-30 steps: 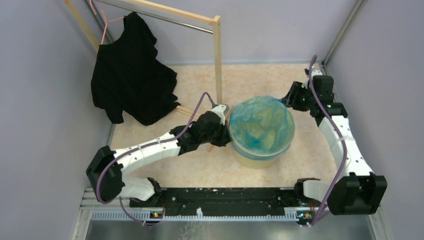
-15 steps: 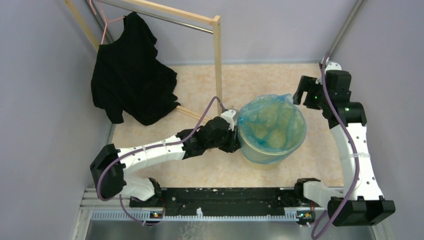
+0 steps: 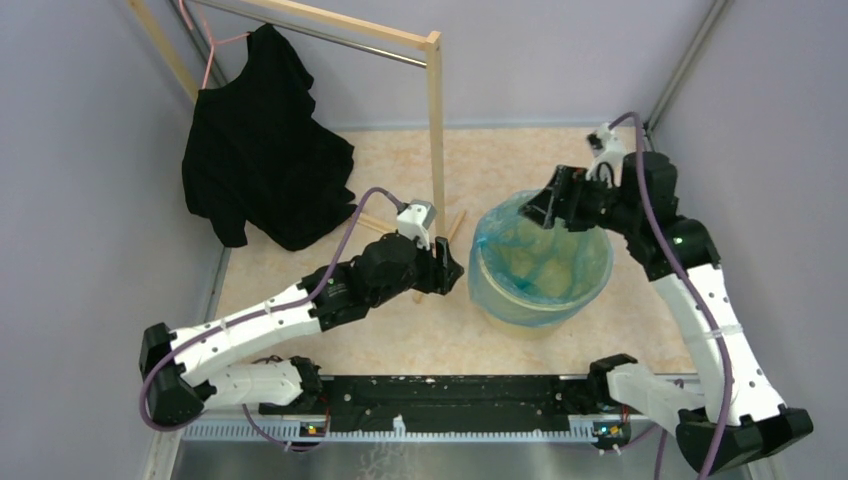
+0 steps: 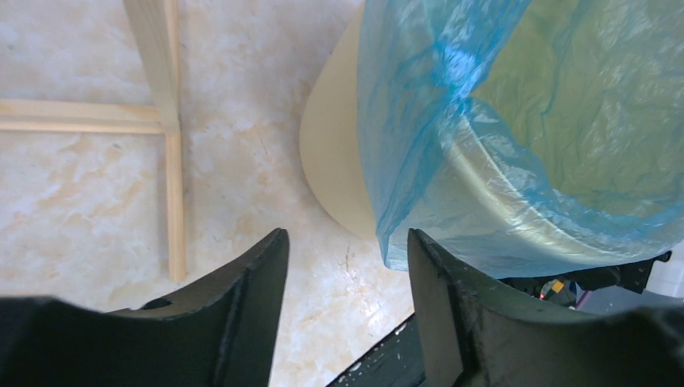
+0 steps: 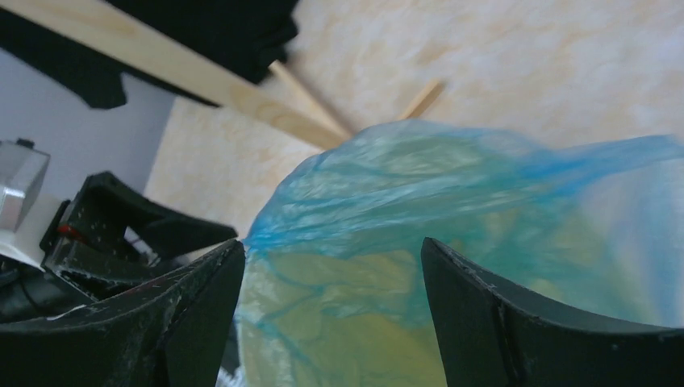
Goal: Put the trash bags into the trash bin
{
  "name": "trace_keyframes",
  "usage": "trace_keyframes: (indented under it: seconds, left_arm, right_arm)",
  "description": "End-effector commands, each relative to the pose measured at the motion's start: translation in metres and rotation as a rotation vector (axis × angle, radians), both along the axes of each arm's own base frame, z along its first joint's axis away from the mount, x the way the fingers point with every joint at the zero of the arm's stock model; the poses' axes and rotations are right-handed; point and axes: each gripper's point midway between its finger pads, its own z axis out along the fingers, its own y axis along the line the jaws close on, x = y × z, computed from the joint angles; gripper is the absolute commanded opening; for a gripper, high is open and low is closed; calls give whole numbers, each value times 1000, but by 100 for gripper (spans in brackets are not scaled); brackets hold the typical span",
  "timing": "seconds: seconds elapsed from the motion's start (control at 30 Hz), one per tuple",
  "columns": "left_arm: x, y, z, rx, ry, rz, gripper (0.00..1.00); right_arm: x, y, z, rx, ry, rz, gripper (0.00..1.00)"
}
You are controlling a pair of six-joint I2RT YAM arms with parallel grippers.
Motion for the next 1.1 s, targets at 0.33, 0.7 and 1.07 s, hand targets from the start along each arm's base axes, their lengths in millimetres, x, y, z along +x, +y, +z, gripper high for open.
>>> trace_keyframes:
  seconds: [0.33,0.7,1.07]
  left_arm:
    - [13,10,32,-40,-114,42,83]
    - [9,12,48,-80,-134,33,90]
    - [21,-2,59,-158,-108,0,80]
  right_arm:
    - [22,47,0,337,31,-50,75]
    - [85,65,14,329,-51,-49,73]
    - [98,70,-42,69,23,-26,73]
